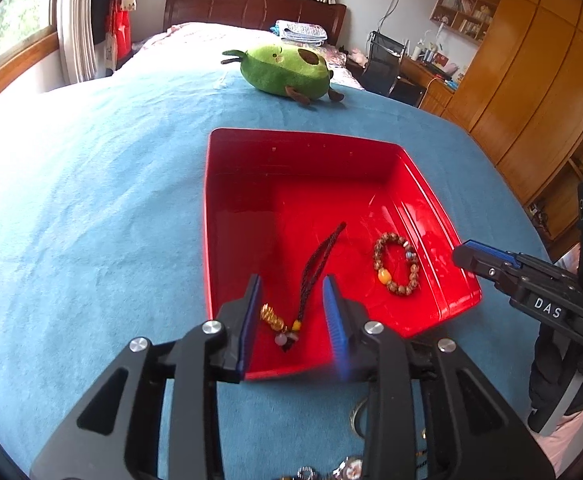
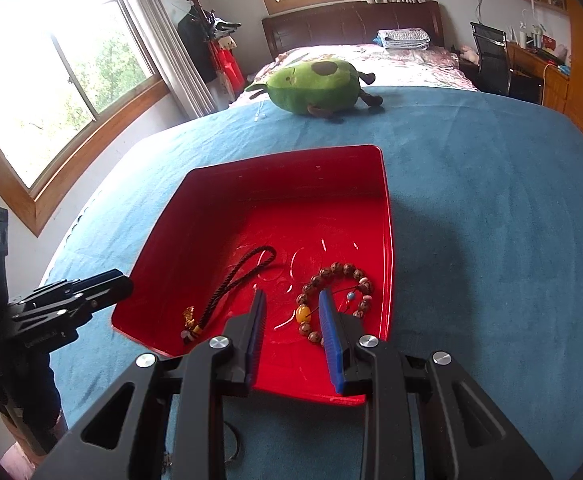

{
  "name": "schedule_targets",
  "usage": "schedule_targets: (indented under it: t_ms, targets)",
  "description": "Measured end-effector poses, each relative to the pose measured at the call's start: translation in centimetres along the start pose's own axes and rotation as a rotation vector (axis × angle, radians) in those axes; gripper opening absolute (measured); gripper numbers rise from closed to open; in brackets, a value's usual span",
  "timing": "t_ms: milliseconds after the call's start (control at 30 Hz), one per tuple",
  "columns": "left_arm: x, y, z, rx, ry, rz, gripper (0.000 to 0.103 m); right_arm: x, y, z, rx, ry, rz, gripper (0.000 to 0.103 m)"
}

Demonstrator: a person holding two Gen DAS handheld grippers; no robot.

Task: Organize jewelry
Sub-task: 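Open the left tool to release the black cord pendant into the tin, then grasp the silver bangle with the right tool while the left tool grasps a silver key ring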

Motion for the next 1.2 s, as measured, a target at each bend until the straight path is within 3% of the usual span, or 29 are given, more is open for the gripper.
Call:
schedule_targets:
  t_ms: [467, 767, 1200]
  targets:
    - [-1.7, 1.2, 6.6, 0.055, -0.035, -0.035, 0.042, -2.0, -1.6, 4.6, -0.026, -0.025, -0.017, 0.028]
    - [-0.8, 0.1, 10.1, 0.033, -0.075, -0.057, 0.044, 1.8, -2.7, 9.4, -0.034, -0.162, -0.043, 0.028]
    - [-0.9, 1.0, 11.9, 0.066, -0.078, -0.042, 0.047, 5.4, -4.6, 10.9, -0.071, -0.253, -0.001, 0.021]
Point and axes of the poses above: each gripper's, at about its wrist camera, not at the fingertips, and x roughly the way its jaws point, y to its right, z to its underside, the point moved 3 cm from there along x, roughly the way its jaws point, and after that the axes turned 8 degrees about -y, right-handed, at the moved point
